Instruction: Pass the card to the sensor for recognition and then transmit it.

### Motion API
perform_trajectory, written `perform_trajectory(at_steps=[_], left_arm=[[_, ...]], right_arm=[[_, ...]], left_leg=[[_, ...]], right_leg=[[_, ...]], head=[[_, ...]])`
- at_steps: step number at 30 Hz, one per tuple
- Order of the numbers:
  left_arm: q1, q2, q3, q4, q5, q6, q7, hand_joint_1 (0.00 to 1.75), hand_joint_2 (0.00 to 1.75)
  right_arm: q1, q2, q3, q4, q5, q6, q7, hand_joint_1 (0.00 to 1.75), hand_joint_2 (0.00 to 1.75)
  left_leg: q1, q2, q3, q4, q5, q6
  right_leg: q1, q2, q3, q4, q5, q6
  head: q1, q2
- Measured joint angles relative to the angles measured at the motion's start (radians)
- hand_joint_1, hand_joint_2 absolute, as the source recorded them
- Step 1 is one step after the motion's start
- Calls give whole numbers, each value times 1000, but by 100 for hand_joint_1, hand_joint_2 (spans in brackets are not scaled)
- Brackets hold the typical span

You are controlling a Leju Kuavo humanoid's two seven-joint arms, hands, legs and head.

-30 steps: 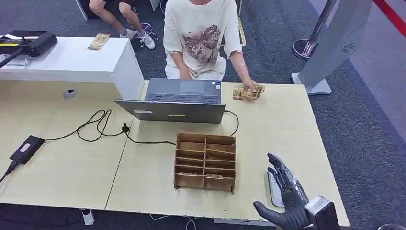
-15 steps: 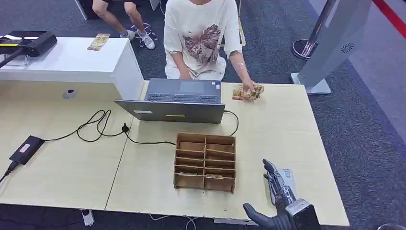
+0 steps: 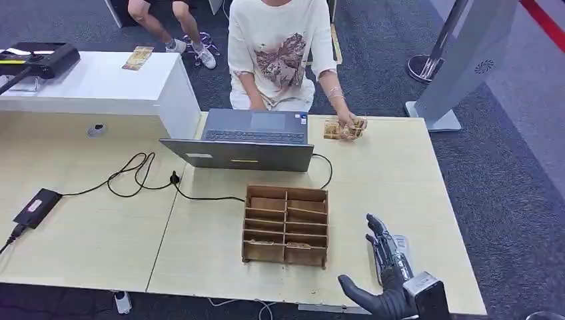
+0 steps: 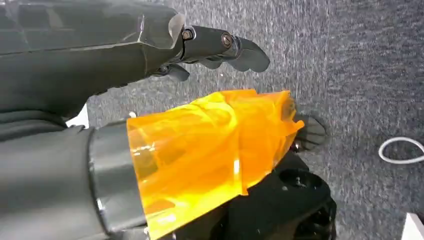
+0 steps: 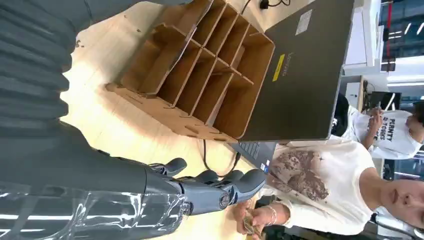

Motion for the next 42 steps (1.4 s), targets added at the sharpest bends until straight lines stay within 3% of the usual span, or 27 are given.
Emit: perform_trajectory(at_steps=[10,15,19,30,35,42], left_arm=[[1,2,-1,0,3,-68,73,0,0],[1,8,0,0,29,-142,147,0,0],[1,8,18,0,91,-183,173,0,0],[0,9,35,0,95,-187,183,0,0],[-2,8,35,0,84,-137,291,0,0],[-4,8,37,0,86,-163,321,0,0]], right_arm=[[-7,5,-8,16,16,14,-8,0,175],[-41,5,-2,42,15,14,-10,0,175],[-75,2,11,70,4,10,-10,0,175],[-96,-19,41,108,-2,-28,-8,0,175],[-96,-22,49,108,1,-29,-2,0,175],[-102,-28,54,110,4,-31,2,0,175]], left_leg=[[0,0,0,0,0,0],[0,0,0,0,0,0],[0,0,0,0,0,0],[0,0,0,0,0,0],[0,0,0,0,0,0],[0,0,0,0,0,0]], right_leg=[[0,0,0,0,0,0],[0,1,0,0,0,0],[0,0,1,0,0,0],[0,0,1,0,0,0],[0,0,1,0,0,0],[0,0,1,0,0,0]], head=[[0,0],[0,0],[0,0],[0,0],[0,0],[0,0]])
